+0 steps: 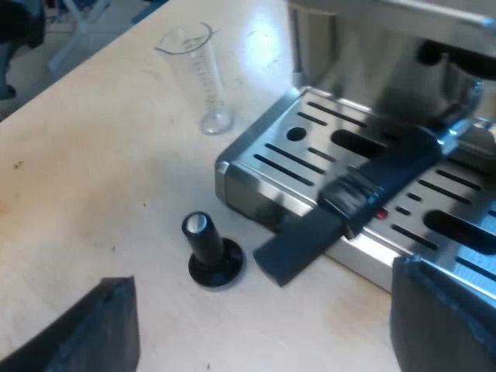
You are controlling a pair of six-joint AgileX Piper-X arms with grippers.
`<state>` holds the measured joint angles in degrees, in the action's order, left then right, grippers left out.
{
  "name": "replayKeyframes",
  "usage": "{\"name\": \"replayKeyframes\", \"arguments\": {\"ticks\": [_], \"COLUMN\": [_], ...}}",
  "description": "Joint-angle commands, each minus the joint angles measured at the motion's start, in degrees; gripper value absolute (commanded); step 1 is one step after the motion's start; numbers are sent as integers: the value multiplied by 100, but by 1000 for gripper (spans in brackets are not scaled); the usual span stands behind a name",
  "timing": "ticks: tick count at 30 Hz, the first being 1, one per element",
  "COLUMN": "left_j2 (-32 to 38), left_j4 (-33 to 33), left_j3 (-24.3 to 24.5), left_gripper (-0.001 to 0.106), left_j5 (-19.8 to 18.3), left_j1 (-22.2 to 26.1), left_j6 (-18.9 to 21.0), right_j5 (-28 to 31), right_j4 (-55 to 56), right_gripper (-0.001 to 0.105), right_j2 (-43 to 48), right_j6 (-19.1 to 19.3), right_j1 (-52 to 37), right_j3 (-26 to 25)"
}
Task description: Pour the beans into the coffee machine
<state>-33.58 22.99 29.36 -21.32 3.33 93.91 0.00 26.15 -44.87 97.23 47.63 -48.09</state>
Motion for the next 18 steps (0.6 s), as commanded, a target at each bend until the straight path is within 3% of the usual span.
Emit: {"name": "replayKeyframes", "arguments": {"ticks": [1,5,10,12,18], "left_j2": [264,482,493,493,493], "left_j4": [472,1003,1080,1078,1033], "left_j3": [255,687,1193,1310,1385], "left_gripper": [55,54,54,54,54], "left_j5": [59,59,183,389,350], "left_j1": [-20,-20,-20,-20,-20], "left_j6": [-21,-21,-21,-21,18], "right_j5": [0,213,593,601,158], "right_j4": [362,845,1193,1262,1312], "right_gripper": [68,68,68,68,68], "right_j2": [197,332,304,300,300], "right_j6": [19,19,204,190,146], "right_j1": [8,-3,-109,-321,-1590], "right_j3": [-177,-459,-799,-890,-930]}}
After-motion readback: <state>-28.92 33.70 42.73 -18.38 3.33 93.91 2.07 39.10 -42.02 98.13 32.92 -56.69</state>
